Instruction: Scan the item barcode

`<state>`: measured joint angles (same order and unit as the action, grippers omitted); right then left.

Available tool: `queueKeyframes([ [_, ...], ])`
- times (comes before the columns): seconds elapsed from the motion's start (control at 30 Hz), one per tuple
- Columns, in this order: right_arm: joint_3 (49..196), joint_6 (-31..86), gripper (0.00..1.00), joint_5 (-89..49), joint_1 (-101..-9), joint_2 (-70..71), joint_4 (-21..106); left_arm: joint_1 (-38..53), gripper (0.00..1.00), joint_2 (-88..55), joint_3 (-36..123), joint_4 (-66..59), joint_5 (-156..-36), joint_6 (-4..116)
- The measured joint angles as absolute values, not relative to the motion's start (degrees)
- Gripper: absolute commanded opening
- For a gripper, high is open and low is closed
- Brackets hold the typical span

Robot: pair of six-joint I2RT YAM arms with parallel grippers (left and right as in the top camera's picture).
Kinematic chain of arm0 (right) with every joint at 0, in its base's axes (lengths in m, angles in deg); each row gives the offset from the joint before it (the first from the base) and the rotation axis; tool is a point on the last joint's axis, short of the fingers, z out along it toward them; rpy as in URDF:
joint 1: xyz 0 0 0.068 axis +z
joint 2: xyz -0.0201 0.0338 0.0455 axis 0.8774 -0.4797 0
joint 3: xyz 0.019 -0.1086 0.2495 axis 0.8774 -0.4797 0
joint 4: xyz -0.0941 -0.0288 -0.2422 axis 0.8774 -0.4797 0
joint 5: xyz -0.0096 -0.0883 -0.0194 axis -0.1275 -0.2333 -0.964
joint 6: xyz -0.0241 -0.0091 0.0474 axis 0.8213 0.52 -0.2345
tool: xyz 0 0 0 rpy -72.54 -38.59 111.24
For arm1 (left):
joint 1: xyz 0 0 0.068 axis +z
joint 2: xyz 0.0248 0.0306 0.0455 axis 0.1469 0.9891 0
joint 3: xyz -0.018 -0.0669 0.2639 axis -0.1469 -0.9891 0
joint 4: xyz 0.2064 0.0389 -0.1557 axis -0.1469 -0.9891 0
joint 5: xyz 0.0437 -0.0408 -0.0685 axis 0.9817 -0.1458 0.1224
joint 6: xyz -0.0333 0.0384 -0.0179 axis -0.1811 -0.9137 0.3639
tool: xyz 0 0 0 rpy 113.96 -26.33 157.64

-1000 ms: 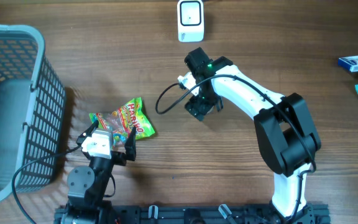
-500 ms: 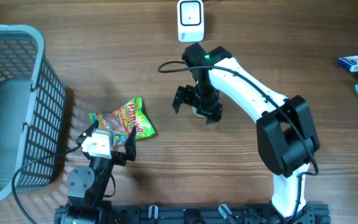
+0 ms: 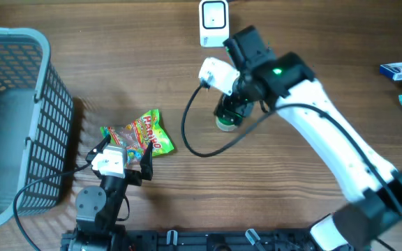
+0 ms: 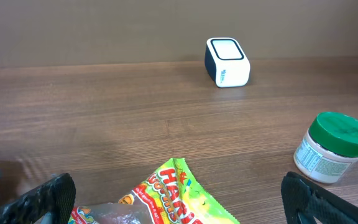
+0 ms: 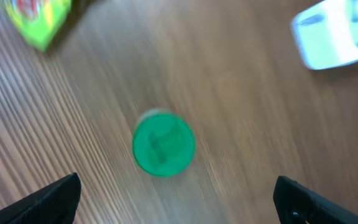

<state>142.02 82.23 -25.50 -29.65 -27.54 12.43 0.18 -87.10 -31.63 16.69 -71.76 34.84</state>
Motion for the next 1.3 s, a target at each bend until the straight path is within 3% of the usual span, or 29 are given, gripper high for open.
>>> queueKeyframes([
  [0.2,141.6,91.2,1.0,-26.0,-29.7,-40.5,10.0,0.2,1.0,-87.1,-31.6,16.7,-71.8,34.8],
  [0.67,141.3,89.9,1.0,-20.4,-34.9,-50.7,11.6,0.2,1.0,-87.1,-31.6,16.7,-71.8,34.8],
  [0.7,141.3,89.4,0.98,-20.0,-35.2,-50.8,11.8,0.2,1.0,-87.1,-31.6,16.7,-71.8,34.8],
  [0.8,141.3,86.1,0.75,-17.9,-35.2,-50.8,13.6,0.2,1.0,-87.1,-31.6,16.7,-71.8,34.8],
  [0.9,141.3,82.7,0.65,-17.6,-35.2,-50.8,14.4,0.2,1.0,-87.1,-31.6,16.7,-71.8,34.8],
  [0.97,141.3,78.1,0.67,-17.9,-35.1,-50.8,14.8,0.2,1.0,-87.1,-31.6,16.7,-71.8,34.8],
  [1.03,141.4,68.0,0.79,-20.2,-34.9,-50.8,15.1,0.2,1.0,-87.1,-31.6,16.7,-71.8,34.8],
  [1.13,141.5,48.3,0.81,-23.1,-34.9,-50.8,14.4,0.2,1.0,-87.1,-31.6,16.7,-71.8,34.8],
  [1.17,141.5,43.3,0.96,-23.3,-34.9,-50.8,14.4,0.2,1.0,-87.1,-31.6,16.7,-71.8,34.8],
  [1.2,141.5,38.1,1.0,-23.2,-34.9,-50.8,14.4,0.2,1.0,-87.1,-31.6,16.7,-71.8,34.8],
  [1.3,141.5,17.3,1.0,-18.1,-34.9,-50.8,14.1,0.2,1.0,-87.1,-31.6,16.7,-71.8,34.8],
])
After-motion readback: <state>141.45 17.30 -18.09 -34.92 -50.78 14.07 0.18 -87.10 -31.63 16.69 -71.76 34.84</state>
